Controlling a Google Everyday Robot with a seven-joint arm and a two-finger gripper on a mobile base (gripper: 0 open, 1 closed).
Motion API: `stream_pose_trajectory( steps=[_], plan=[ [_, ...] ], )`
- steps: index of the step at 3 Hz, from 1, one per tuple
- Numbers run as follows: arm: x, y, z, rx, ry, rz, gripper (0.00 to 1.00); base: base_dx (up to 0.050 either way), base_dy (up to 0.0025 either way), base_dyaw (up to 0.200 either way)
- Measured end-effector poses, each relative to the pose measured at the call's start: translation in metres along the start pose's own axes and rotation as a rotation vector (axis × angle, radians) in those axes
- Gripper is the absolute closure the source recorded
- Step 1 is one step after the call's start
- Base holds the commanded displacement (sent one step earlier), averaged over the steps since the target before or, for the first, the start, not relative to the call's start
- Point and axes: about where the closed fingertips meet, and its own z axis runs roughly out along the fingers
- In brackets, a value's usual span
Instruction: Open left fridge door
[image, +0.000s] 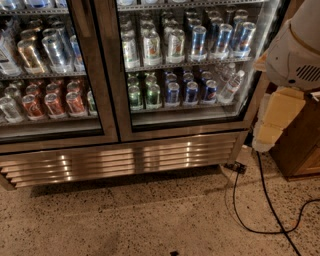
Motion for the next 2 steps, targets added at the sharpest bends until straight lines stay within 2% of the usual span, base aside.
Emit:
stream_pose_trajectory(
  steps=[1, 2],
  plan=[
    [-0.04, 0.004, 0.021, -0.036, -0.005, -0.071, 0.0, 0.0, 0.0, 0.0],
    [-0.046, -0.014, 0.04, -0.085, -0.127, -0.094, 0.0, 0.0, 0.0, 0.0]
  ],
)
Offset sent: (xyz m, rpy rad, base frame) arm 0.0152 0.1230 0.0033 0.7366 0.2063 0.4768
